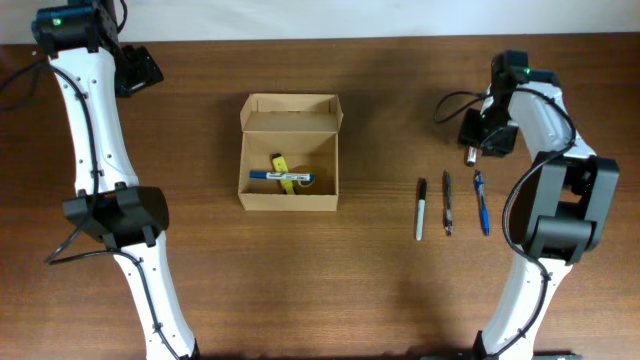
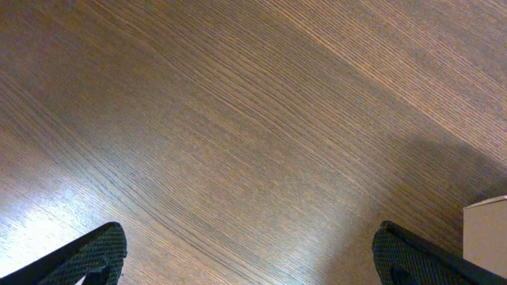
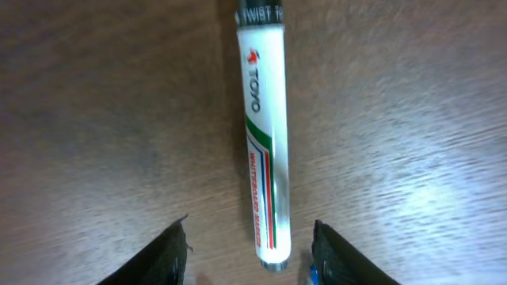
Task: Pack container
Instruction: 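Grasp the black-capped white marker with the right gripper, then carry the black-capped marker into the box and release it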
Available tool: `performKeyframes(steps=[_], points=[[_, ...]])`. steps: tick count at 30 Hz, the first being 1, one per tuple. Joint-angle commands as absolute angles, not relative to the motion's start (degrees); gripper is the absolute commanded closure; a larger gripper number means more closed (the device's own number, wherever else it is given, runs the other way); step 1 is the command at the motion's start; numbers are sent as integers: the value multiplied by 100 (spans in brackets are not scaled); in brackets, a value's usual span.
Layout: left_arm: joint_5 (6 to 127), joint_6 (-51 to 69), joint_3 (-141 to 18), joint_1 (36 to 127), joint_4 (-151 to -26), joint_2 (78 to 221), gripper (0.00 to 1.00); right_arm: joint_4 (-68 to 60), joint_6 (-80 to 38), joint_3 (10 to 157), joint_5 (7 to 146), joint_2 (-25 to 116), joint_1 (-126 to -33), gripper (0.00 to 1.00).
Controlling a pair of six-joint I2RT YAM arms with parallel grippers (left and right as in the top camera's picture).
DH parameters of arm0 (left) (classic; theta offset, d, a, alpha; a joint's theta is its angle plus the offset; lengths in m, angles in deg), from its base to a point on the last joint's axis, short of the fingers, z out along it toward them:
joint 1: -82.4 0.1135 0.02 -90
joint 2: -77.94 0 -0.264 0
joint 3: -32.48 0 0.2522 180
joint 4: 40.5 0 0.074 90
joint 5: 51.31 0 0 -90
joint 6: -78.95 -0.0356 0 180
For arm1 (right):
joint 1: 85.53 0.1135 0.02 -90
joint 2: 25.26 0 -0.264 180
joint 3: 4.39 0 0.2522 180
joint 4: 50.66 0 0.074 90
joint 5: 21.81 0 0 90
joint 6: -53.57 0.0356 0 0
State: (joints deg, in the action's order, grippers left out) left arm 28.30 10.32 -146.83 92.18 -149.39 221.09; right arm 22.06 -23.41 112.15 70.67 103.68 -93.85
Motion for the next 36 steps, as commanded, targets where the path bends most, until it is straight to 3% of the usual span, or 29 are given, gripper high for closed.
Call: performKeyframes(steps=[1,3,6,12,19,25,31,36], points=[[2775,964,-14712,9232,-14946,22107,0,1985,-2085,10920,7057,10355,-9380,50],[2775,964,-14712,9232,-14944,22107,0,1889,-2085,10835,7054,10355,-9387,52],[2775,964,-14712,9232,-14944,22107,0,1810,-2061,10771,7057,10355,-9385,77],[2775,964,-14712,9232,-14944,22107,0,1810,-2044,10738,7057,10412,-9385,96],[2775,964,-14712,9232,-14944,22107,0,1913,-2365,10964,7376,10353,-9385,96],[2775,966,-14712,9232,-14944,22107,0,2706,-3086,12343,8287,9923,-9183,96],[2775,964,-14712,9232,-14944,22107,0,4077,-4476,14732,8294,9669,-8200,96],[2775,964,-14712,9232,-14944,22107,0,4626,-5971,15512,8090,9669,-7079,96]])
